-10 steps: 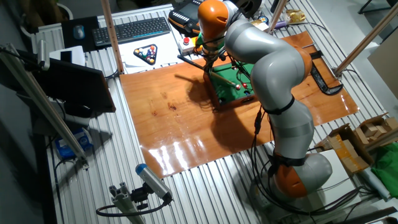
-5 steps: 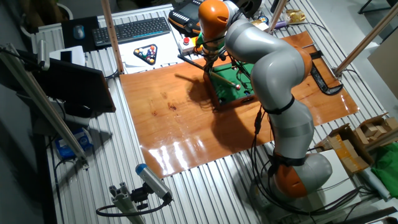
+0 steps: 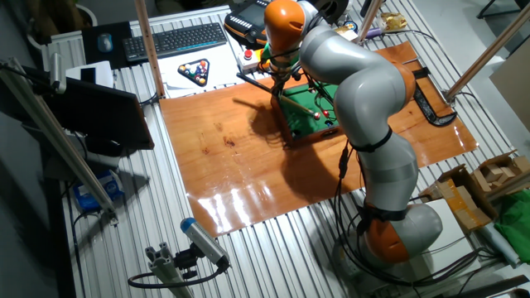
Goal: Hit the pool ball
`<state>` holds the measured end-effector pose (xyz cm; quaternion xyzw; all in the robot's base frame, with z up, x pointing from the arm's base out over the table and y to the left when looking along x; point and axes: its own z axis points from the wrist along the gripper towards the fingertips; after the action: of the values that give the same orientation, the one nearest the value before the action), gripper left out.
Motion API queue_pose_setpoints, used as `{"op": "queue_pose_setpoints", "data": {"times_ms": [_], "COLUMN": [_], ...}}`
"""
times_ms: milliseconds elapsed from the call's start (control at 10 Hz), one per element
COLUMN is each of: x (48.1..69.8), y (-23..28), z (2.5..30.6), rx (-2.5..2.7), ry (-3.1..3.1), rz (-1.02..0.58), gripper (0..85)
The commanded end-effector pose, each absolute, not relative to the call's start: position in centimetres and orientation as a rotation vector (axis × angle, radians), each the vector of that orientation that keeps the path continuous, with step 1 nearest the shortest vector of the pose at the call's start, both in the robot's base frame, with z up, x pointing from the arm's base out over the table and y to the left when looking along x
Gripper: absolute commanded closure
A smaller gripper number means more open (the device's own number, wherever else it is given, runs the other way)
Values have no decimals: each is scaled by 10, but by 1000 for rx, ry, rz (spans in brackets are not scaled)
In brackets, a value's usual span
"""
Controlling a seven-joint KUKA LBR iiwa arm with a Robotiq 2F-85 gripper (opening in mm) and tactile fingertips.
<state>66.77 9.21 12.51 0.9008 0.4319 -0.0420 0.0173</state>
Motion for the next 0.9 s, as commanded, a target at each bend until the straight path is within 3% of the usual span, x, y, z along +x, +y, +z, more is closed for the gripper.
{"op": "queue_pose_setpoints", "data": {"times_ms": [0,800], "x": [668,655], "y": [91,71], "z": [125,133], "rx": [2799,2829], "ry": [1342,1355], "rz": [-131,-139], "gripper": [840,840]}}
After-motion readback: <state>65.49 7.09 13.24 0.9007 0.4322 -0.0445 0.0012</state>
